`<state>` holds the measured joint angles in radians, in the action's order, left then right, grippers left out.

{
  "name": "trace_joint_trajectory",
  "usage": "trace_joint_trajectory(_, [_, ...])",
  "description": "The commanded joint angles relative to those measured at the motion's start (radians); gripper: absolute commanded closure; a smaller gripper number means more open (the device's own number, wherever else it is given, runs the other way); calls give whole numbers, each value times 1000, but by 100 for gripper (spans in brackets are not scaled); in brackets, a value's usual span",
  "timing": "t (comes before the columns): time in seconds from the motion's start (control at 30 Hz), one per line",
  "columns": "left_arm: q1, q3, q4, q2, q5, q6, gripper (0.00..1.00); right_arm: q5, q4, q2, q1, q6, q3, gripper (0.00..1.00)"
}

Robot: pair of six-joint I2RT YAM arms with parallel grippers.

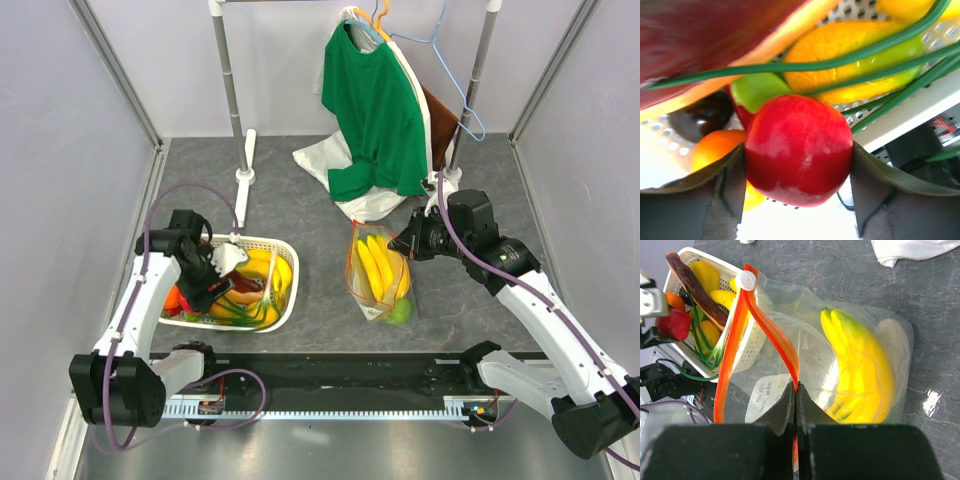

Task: Place the food in the zip-top bag and seal the zipper
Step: Pick up the fake fruit from the bin, then place the fake fruit in the zipper food storage bag.

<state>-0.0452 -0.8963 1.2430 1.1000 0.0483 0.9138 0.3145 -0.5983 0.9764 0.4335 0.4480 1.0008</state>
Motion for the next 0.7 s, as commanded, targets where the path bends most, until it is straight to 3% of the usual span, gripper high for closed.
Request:
trace_joint_trajectory(0.0, [5,-180,68,26,76,-10,46,9,17,7,-3,-11,5,100])
trace_joint_trajectory(0.07, [-2,-243,120,52,117,-39,46,9,17,13,-2,-12,7,100])
trace_joint_trajectory(0.17, [-51,-439,205,110,215,-114,46,12,17,18,-4,-11,10,100])
trace_joint_trajectory(0.2, [-76,-569,223,130,247,-140,47,11,17,18,-4,-12,10,100])
trace_joint_trajectory(0.4, [-459,-987,135,305,444,-424,48,20,37,34,-2,0,7,100])
trace_joint_trajectory(0.53, [-596,-1072,-22,408,617,-611,48,17,32,35,-2,-2,22,100])
trace_joint_trajectory(0.67, [-712,-1116,-82,529,642,-650,44,9,25,27,-2,-6,32,100])
